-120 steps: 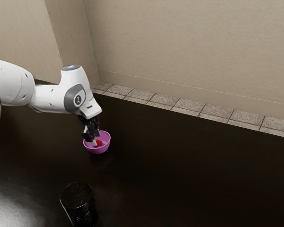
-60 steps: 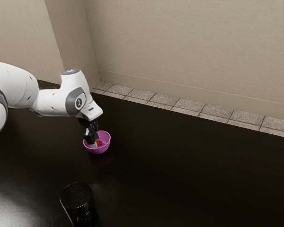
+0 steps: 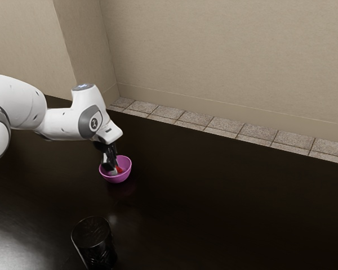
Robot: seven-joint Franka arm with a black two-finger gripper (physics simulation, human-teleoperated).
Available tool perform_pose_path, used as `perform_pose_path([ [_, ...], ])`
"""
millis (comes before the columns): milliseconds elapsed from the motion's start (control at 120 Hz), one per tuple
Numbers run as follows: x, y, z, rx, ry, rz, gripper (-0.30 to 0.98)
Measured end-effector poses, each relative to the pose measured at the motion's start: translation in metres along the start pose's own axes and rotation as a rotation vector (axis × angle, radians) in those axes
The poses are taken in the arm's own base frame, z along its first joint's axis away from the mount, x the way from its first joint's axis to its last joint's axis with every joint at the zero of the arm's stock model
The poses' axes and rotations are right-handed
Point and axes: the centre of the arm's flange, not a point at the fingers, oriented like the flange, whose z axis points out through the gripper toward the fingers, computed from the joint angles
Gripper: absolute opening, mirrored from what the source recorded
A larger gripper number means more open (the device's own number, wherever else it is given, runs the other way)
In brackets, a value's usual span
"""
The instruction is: Take strawberry from the bowl
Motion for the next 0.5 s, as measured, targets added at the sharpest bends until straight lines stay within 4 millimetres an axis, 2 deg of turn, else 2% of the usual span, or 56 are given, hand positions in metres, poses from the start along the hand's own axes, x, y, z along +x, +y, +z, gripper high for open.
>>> perform_pose_path([
  [167,0.001,0.0,-0.005,0.011,0.0,-0.011,0.11],
  [275,0.01,0.001,-0.026,0.042,0.011,-0.009,0.08],
  [342,0.039,0.012,-0.052,0.077,0.028,0.031,0.06],
  [408,0.08,0.028,-0.064,0.1,0.041,0.092,0.04],
  [450,0.101,0.035,-0.061,0.104,0.04,0.122,0.03],
  [500,0.115,0.039,-0.047,0.099,0.037,0.137,0.02],
])
